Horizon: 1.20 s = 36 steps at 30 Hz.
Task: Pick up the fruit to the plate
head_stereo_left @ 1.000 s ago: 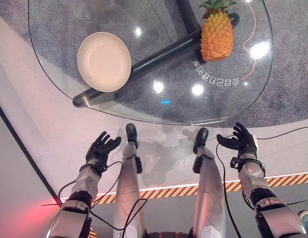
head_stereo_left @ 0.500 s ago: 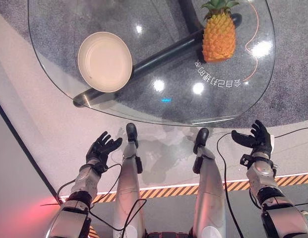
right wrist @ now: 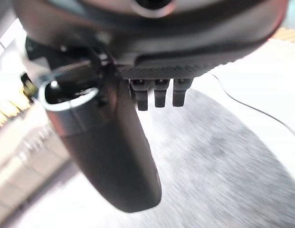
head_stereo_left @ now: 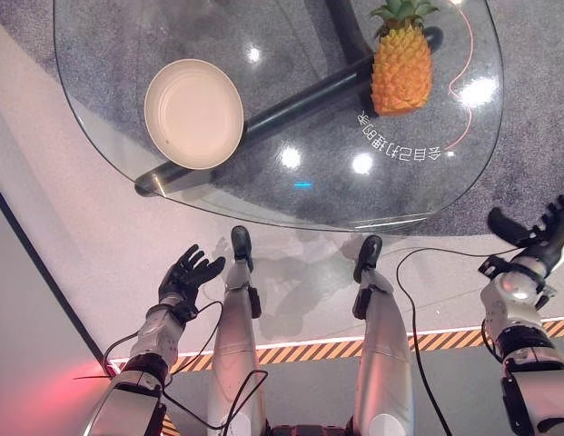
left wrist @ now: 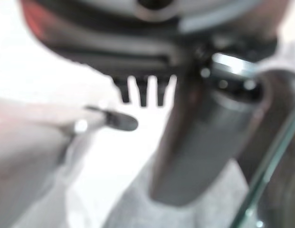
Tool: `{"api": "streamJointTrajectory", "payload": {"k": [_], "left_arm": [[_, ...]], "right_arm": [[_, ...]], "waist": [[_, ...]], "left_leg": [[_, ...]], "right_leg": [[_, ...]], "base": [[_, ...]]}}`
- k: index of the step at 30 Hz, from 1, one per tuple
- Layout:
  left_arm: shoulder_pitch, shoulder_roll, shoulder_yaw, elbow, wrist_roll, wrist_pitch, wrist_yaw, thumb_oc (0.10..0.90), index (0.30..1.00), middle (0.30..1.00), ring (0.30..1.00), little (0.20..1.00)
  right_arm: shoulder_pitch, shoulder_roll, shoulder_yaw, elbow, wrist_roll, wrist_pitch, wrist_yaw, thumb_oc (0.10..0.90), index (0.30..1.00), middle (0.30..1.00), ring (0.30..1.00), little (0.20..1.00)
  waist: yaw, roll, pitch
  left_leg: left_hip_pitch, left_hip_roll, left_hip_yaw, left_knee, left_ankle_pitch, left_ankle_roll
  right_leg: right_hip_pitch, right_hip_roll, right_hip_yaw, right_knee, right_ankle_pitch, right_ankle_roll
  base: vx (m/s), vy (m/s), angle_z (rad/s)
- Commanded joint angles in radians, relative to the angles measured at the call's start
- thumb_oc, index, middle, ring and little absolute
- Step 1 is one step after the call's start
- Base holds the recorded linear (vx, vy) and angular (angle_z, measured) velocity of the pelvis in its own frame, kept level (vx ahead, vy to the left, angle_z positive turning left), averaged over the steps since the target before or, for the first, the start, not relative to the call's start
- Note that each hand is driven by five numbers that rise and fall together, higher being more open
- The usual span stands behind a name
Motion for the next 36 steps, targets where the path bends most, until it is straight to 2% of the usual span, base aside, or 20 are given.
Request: {"api": "streamJointTrajectory", "payload": {"k": [1, 2, 4, 8, 13, 14, 18, 24, 30, 36], "left_arm": [[0.092, 0.058, -0.008, -0.001, -0.006, -0.018, 0.006, 0.800, 0.900, 0.900, 0.900, 0.900], [0.100, 0.053, -0.011, -0.007, -0.009, -0.024, 0.010, 0.800, 0.900, 0.900, 0.900, 0.900], [0.103, 0.052, -0.013, -0.011, -0.011, -0.024, 0.013, 0.800, 0.900, 0.900, 0.900, 0.900], [0.107, 0.046, -0.019, -0.018, -0.024, -0.020, 0.014, 0.800, 0.900, 0.900, 0.900, 0.900], [0.112, 0.026, -0.018, -0.031, -0.021, -0.021, 0.024, 0.800, 0.900, 0.900, 0.900, 0.900], [0.118, 0.019, -0.016, -0.036, -0.024, -0.022, 0.025, 0.800, 0.900, 0.900, 0.900, 0.900], [0.132, 0.006, -0.002, -0.041, -0.011, -0.028, 0.017, 0.800, 0.900, 0.900, 0.900, 0.900], [0.149, -0.020, 0.005, -0.060, 0.006, -0.032, 0.026, 0.800, 0.900, 0.900, 0.900, 0.900], [0.161, -0.046, 0.006, -0.072, 0.025, -0.034, 0.031, 0.800, 0.900, 0.900, 0.900, 0.900], [0.164, -0.061, -0.003, -0.080, 0.031, -0.032, 0.037, 0.800, 0.900, 0.900, 0.900, 0.900]], "right_arm": [[0.002, -0.135, -0.073, -0.053, -0.002, -0.108, -0.165, 0.800, 0.900, 0.900, 0.900, 0.900], [-0.010, -0.147, -0.078, -0.085, -0.006, -0.116, -0.214, 0.800, 0.900, 0.900, 0.900, 0.900], [-0.012, -0.151, -0.082, -0.102, -0.005, -0.131, -0.235, 0.800, 0.900, 0.900, 0.900, 0.900], [-0.033, -0.160, -0.102, -0.192, -0.040, -0.211, -0.299, 0.800, 0.900, 0.900, 0.900, 0.900], [-0.031, -0.140, -0.091, -0.398, -0.166, -0.217, -0.343, 0.800, 0.900, 0.900, 0.900, 0.900], [-0.028, -0.136, -0.086, -0.467, -0.219, -0.204, -0.348, 0.800, 0.900, 0.900, 0.900, 0.900], [-0.032, -0.122, -0.060, -0.618, -0.302, -0.167, -0.344, 0.800, 0.900, 0.900, 0.900, 0.900], [-0.061, -0.086, -0.019, -0.785, -0.366, -0.109, -0.273, 0.800, 0.900, 0.900, 0.900, 0.900], [-0.101, -0.060, 0.038, -0.852, -0.411, -0.023, -0.177, 0.800, 0.900, 0.900, 0.900, 0.900], [-0.118, -0.041, 0.079, -0.864, -0.376, 0.043, -0.082, 0.800, 0.900, 0.900, 0.900, 0.900]], "waist": [[0.010, -0.002, -0.010], [0.009, 0.000, -0.010], [0.008, 0.002, -0.010], [0.004, 0.009, -0.010], [-0.005, 0.015, -0.010], [-0.007, 0.016, -0.010], [-0.009, 0.021, -0.010], [-0.007, 0.028, -0.010], [0.001, 0.037, -0.010], [0.007, 0.045, -0.010]], "left_leg": [[-0.005, -0.026, -0.040, 0.109, -0.098, 0.037], [-0.004, -0.027, -0.039, 0.107, -0.099, 0.037], [-0.004, -0.026, -0.038, 0.106, -0.098, 0.037], [-0.002, -0.031, -0.035, 0.095, -0.094, 0.039], [-0.002, -0.034, -0.031, 0.084, -0.087, 0.042], [0.001, -0.036, -0.028, 0.080, -0.085, 0.043], [0.006, -0.039, -0.021, 0.071, -0.081, 0.045], [0.012, -0.042, -0.013, 0.063, -0.074, 0.046], [0.026, -0.049, -0.005, 0.050, -0.065, 0.047], [0.037, -0.051, 0.003, 0.040, -0.057, 0.046]], "right_leg": [[-0.006, -0.015, -0.059, -0.020, 0.063, -0.010], [-0.006, -0.015, -0.058, -0.021, 0.061, -0.011], [-0.007, -0.015, -0.058, -0.020, 0.060, -0.011], [-0.008, -0.012, -0.054, -0.024, 0.056, -0.012], [-0.015, -0.009, -0.046, -0.024, 0.052, -0.013], [-0.013, -0.009, -0.045, -0.028, 0.050, -0.013], [-0.009, -0.008, -0.042, -0.036, 0.049, -0.014], [-0.004, -0.006, -0.039, -0.044, 0.048, -0.017], [0.007, -0.005, -0.041, -0.053, 0.050, -0.022], [0.014, -0.009, -0.045, -0.058, 0.052, -0.024]], "base": [[0.01, 0.039, 0.00], [0.01, 0.038, 0.00], [0.00, 0.037, -0.01], [0.01, 0.045, -0.01], [0.00, 0.053, -0.01], [0.00, 0.062, -0.03], [0.00, 0.044, -0.01], [0.00, 0.023, 0.00], [0.00, 0.029, -0.01], [0.00, 0.006, 0.00]]}}
